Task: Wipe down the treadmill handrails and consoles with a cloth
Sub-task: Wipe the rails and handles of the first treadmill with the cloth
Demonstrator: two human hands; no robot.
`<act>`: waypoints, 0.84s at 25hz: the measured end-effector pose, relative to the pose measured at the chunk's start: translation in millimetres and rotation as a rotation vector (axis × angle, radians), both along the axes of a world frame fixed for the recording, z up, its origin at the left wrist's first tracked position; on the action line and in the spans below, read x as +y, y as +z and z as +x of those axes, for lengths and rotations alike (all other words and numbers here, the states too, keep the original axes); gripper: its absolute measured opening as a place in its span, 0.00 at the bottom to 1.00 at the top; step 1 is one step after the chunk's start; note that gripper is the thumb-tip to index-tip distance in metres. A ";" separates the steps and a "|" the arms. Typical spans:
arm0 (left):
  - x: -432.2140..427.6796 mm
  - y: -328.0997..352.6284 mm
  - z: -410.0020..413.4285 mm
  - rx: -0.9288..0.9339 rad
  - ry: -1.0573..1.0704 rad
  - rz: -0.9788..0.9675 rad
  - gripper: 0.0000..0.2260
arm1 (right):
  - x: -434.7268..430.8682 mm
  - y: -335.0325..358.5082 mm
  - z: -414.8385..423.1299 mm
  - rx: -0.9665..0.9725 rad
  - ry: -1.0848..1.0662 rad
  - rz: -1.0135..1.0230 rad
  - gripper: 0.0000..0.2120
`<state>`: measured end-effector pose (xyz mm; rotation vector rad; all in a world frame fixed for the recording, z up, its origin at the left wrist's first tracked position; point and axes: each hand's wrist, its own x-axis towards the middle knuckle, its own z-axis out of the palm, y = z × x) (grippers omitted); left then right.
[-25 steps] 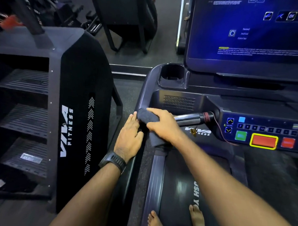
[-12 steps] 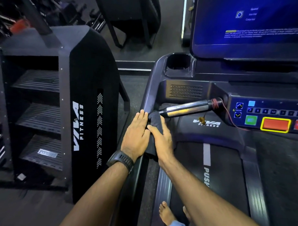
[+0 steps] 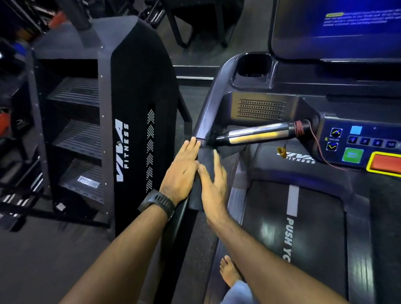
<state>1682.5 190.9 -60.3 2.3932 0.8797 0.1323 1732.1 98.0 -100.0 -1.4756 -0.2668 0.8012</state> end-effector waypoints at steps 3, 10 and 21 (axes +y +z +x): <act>-8.1 2.3 -2.5 0.015 0.072 -0.031 0.27 | 13.2 -15.3 17.6 0.096 -0.026 0.004 0.28; -19.6 5.3 -8.3 0.005 0.083 -0.052 0.27 | 13.8 -11.9 15.3 -0.083 -0.022 0.033 0.28; -31.6 7.0 -22.6 0.025 0.084 -0.060 0.24 | 7.1 -28.7 -1.0 0.071 -0.015 -0.060 0.30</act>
